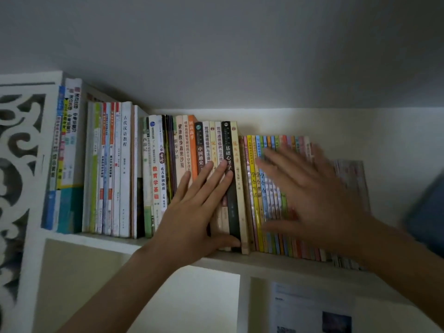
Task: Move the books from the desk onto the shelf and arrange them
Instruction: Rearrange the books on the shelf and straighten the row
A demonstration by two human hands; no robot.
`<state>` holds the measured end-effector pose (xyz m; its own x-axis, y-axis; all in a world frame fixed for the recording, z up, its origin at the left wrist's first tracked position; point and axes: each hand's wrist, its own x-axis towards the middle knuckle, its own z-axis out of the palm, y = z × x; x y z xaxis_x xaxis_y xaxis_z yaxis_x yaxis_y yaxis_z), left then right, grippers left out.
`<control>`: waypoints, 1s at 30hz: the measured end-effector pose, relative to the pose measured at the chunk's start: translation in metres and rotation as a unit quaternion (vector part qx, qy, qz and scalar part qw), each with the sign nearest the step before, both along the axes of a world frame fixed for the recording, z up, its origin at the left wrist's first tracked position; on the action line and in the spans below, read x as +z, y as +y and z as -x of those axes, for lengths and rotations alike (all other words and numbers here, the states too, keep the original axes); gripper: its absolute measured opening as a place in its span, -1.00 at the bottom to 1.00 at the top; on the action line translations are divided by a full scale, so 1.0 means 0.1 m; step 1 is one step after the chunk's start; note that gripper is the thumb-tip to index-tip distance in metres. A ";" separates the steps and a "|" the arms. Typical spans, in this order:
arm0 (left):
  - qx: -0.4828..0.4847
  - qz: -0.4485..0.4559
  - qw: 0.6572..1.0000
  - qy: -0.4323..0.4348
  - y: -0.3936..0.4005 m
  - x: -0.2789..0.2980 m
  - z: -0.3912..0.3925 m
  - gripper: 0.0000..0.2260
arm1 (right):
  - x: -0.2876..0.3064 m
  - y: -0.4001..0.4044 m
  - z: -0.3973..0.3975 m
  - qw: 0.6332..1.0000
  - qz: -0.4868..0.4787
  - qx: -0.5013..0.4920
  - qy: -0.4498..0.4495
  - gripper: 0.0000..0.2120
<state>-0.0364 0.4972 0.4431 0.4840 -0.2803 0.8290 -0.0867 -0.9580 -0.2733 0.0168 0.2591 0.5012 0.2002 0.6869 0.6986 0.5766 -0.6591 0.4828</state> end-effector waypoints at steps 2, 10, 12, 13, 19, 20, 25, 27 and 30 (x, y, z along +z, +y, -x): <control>-0.008 0.006 1.000 0.000 -0.02 -0.01 0.01 -0.03 | -0.08 0.33 0.10 0.999 0.042 0.001 0.003 0.11; 0.085 0.078 0.993 -0.026 0.80 -0.09 0.45 0.00 | -0.05 0.68 0.18 0.999 0.033 -0.021 0.020 0.24; 0.094 0.093 0.991 -0.003 1.02 -0.13 0.53 0.01 | -0.09 0.79 0.17 0.999 0.033 -0.035 -0.005 0.23; 0.099 0.092 0.991 0.005 1.08 -0.14 0.53 0.00 | -0.13 0.86 0.16 0.999 0.029 -0.030 -0.012 0.19; 0.053 0.129 0.990 0.011 1.19 -0.16 0.46 -0.02 | -0.30 1.14 0.08 1.000 0.002 -0.022 -0.019 0.07; 0.048 0.129 0.990 0.012 1.20 -0.16 0.47 -0.02 | -0.30 1.14 0.07 0.999 0.001 -0.026 -0.022 0.08; -0.009 0.173 0.985 0.002 1.23 -0.20 0.54 0.01 | -0.30 1.04 0.07 0.999 0.002 0.005 -0.042 0.21; -0.026 0.190 0.981 -0.001 1.31 -0.24 0.58 -0.01 | -0.28 0.94 0.11 0.999 0.010 -0.004 -0.036 0.30; -0.023 0.195 0.981 0.004 1.48 -0.26 0.62 -0.02 | -0.25 0.89 0.14 0.998 0.053 -0.038 -0.026 0.36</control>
